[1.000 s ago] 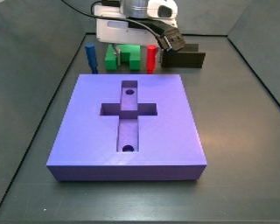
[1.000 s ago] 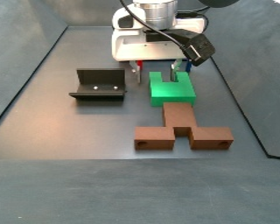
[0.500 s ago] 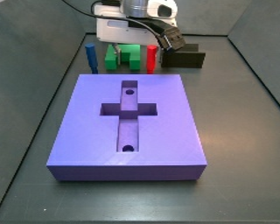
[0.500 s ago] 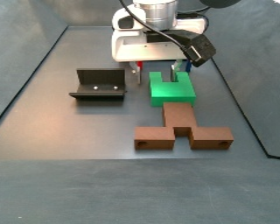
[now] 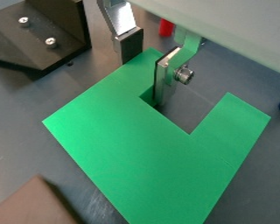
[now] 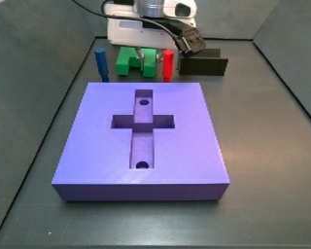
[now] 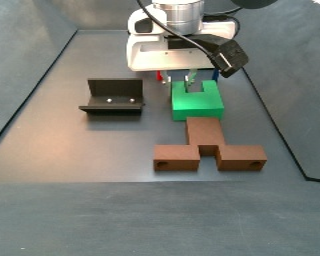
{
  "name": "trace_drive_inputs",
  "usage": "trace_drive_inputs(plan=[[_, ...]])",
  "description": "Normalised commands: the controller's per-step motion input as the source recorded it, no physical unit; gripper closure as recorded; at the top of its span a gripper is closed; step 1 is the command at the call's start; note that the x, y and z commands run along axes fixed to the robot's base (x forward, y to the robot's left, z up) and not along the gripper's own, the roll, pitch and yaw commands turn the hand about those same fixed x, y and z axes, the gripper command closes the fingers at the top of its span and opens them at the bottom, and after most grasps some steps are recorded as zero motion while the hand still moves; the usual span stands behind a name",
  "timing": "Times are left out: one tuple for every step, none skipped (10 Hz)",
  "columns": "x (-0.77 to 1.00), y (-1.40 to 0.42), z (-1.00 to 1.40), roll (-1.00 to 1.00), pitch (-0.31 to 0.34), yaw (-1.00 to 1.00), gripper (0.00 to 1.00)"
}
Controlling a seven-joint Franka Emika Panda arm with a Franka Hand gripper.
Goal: Pick up the green object. Move up. Place the green object on the fixture. Regrasp the green object. Move to above the board. Insert the green object.
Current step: Pick up the green object.
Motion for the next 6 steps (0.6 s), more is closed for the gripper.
trace_drive_inputs(plan=[[0.00,0.00,0.00,0.00,0.000,0.00,1.00],[0.00,0.00,0.00,0.00,0.000,0.00,1.00],[0.00,0.00,0.00,0.00,0.000,0.00,1.00],[0.00,0.00,0.00,0.00,0.000,0.00,1.00],[0.00,0.00,0.00,0.00,0.000,0.00,1.00],[0.00,0.00,0.00,0.00,0.000,0.00,1.00]])
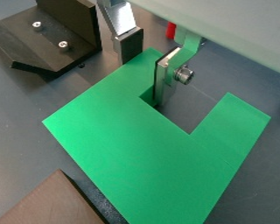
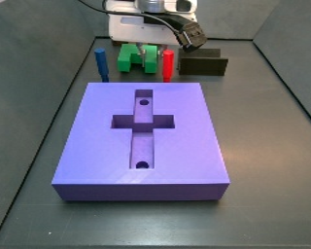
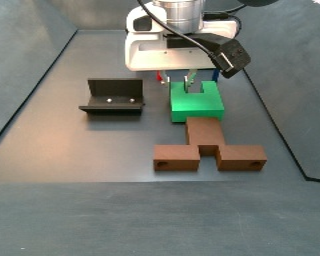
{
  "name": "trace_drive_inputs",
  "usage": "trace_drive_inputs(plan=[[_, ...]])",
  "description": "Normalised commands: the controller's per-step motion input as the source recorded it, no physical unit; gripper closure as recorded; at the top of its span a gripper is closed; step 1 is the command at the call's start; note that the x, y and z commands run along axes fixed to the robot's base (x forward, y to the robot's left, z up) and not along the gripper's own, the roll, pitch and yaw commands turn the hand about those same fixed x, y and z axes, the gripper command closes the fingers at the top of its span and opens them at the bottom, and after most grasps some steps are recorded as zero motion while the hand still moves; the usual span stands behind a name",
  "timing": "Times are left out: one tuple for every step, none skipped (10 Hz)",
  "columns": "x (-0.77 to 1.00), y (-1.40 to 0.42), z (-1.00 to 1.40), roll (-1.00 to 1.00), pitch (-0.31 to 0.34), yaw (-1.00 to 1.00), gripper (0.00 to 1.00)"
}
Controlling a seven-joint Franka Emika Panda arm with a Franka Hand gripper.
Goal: Pick up the green object. Move up. Place the green object on the fixture. Regrasp the green object. Move to above the board. Insert the green object.
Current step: Pick up the green object, then move up, then place the green object on the fixture.
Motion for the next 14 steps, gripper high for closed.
trace_drive_inputs(plan=[[0.00,0.00,0.00,0.00,0.000,0.00,1.00],[0.00,0.00,0.00,0.00,0.000,0.00,1.00],[0.00,0.00,0.00,0.00,0.000,0.00,1.00],[0.00,0.00,0.00,0.00,0.000,0.00,1.00],[0.00,0.00,0.00,0.00,0.000,0.00,1.00],[0.00,0.00,0.00,0.00,0.000,0.00,1.00],[0.00,0.00,0.83,0.00,0.000,0.00,1.00],[-0.04,0.01,0.76,0.00,0.034,0.03,1.00],[-0.05,0.01,0.59,0.02,0.041,0.02,1.00],[0.00,0.00,0.00,-0.02,0.000,0.00,1.00],[0.27,0.07,0.00,-0.57,0.037,0.00,1.00],[0.55,0.00,0.08,-0.69,0.140,0.19,1.00],[0.58,0.00,0.16,-0.78,0.154,0.15,1.00],[0.56,-0.01,0.19,-0.91,0.151,0.11,1.00]])
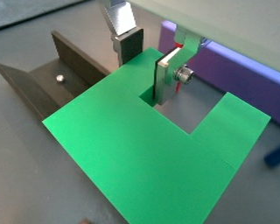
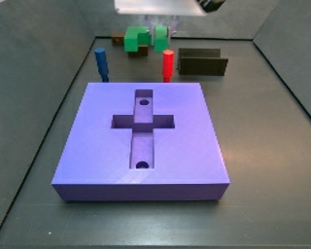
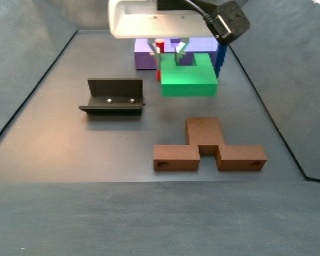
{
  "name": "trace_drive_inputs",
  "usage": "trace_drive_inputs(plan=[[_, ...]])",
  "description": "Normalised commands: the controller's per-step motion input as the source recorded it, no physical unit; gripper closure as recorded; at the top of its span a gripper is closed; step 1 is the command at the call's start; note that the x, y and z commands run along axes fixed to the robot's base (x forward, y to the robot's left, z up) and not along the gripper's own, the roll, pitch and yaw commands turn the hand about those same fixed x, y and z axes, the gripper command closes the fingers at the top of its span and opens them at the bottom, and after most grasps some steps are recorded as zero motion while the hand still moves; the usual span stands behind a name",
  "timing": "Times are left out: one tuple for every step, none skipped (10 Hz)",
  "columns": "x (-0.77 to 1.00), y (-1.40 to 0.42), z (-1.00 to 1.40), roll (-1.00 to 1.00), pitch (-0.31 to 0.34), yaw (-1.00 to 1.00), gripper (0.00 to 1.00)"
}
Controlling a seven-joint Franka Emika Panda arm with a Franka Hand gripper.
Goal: Pick up the green object. Move up. Place the green object on the fixture. Regrasp the green object. Move to above the board. Insert the green object.
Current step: Place the green object on the fixture.
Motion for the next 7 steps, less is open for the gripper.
trace_drive_inputs(plan=[[0.57,-0.07,0.22,-0.96,0.160,0.09,1.00],[0.57,-0.08,0.21,-1.00,0.171,0.07,1.00],[0.58,-0.08,0.19,-1.00,0.169,0.06,1.00],[0.61,-0.09,0.11,-0.97,0.169,0.06,1.00],[0.62,-0.10,0.10,-0.96,0.174,0.05,1.00],[0.63,-0.10,0.05,-0.94,0.183,0.06,1.00],[0.63,-0.08,0.02,-0.93,0.171,0.07,1.00]])
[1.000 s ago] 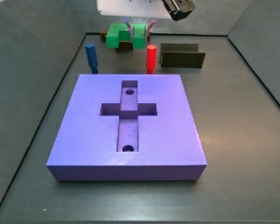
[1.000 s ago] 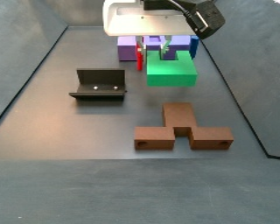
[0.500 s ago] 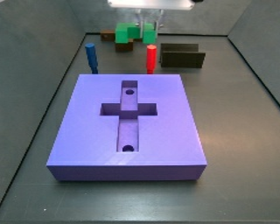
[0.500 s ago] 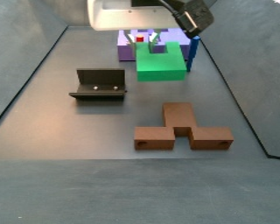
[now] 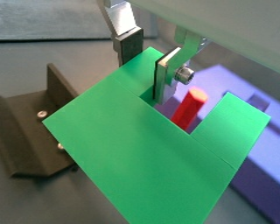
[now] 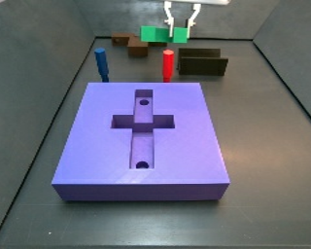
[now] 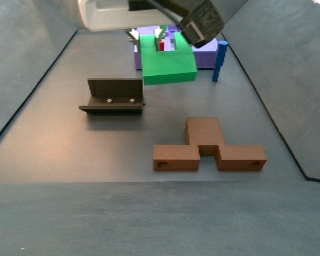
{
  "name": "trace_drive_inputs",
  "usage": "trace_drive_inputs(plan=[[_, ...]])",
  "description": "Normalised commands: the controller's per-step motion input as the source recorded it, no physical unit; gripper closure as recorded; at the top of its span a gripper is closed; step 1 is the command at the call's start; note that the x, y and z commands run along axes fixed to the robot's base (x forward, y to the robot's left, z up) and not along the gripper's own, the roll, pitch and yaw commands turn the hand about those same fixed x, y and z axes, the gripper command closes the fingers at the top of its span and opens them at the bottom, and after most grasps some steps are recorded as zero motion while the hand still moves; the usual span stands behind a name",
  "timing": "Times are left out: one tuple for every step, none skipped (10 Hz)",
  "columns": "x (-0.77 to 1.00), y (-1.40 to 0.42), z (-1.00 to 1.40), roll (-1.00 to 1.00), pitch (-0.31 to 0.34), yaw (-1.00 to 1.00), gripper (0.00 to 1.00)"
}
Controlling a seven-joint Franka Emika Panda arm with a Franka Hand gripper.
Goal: Pick up the green object. Move up. Place the green object on the fixture. Regrasp the green object. Move to above the board. Insert the green object.
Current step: Place the green object on the fixture.
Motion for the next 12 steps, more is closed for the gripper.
trace_drive_inputs(plan=[[0.65,-0.12,0.03,-0.87,0.174,0.08,1.00],[0.58,-0.05,0.00,-0.76,0.209,0.05,1.00],[0.51,0.00,0.00,-0.71,0.183,0.05,1.00],[0.64,0.08,0.06,-0.94,0.186,0.00,1.00],[0.58,0.25,0.33,-0.98,0.206,0.00,1.00],[0.27,0.46,0.63,-0.61,0.166,0.02,1.00],[0.16,0.57,0.72,-0.41,0.049,0.00,1.00],[0.10,0.45,0.53,-0.31,0.000,0.00,1.00],[0.00,0.15,0.00,-0.04,0.000,0.00,1.00],[0.00,-0.02,0.00,0.01,0.000,0.00,1.00],[0.15,-0.03,-0.13,0.18,-0.137,-0.06,1.00],[0.47,0.02,0.00,0.11,-0.117,-0.11,1.00]])
